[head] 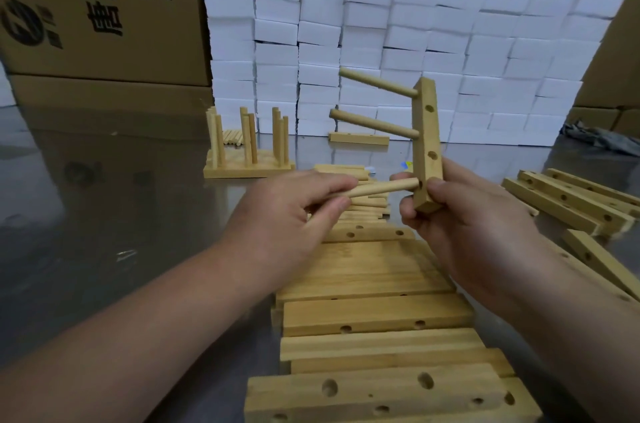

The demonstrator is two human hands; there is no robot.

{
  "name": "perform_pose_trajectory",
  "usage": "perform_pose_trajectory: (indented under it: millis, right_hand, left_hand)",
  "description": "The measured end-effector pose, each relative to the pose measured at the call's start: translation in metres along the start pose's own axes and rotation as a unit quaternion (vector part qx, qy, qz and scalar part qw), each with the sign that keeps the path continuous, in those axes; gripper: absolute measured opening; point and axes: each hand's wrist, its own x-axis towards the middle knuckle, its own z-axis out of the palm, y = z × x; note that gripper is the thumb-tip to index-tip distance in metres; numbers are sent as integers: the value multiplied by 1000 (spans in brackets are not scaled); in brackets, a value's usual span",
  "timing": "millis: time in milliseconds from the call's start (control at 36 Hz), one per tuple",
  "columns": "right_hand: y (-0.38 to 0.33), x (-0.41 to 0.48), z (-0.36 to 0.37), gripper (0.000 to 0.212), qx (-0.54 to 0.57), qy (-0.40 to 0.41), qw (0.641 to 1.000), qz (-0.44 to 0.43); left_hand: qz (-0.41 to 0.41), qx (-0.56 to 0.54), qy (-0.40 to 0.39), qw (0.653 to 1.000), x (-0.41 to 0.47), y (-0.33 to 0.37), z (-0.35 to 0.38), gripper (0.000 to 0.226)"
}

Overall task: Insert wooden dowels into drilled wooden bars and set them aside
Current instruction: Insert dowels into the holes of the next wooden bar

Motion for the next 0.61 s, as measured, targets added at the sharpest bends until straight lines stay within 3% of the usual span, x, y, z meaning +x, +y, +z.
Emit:
perform_pose_trajectory:
  millis: [250,611]
  right_hand:
    - [0,-2,0,33,-10,-19,1000,9]
    - [0,-8,5,35,-24,-44,999,-2]
  left_hand:
    - [12,-25,-13,1000,0,0,-3,28]
    - [-44,-28,-44,998,-1,5,-2,16]
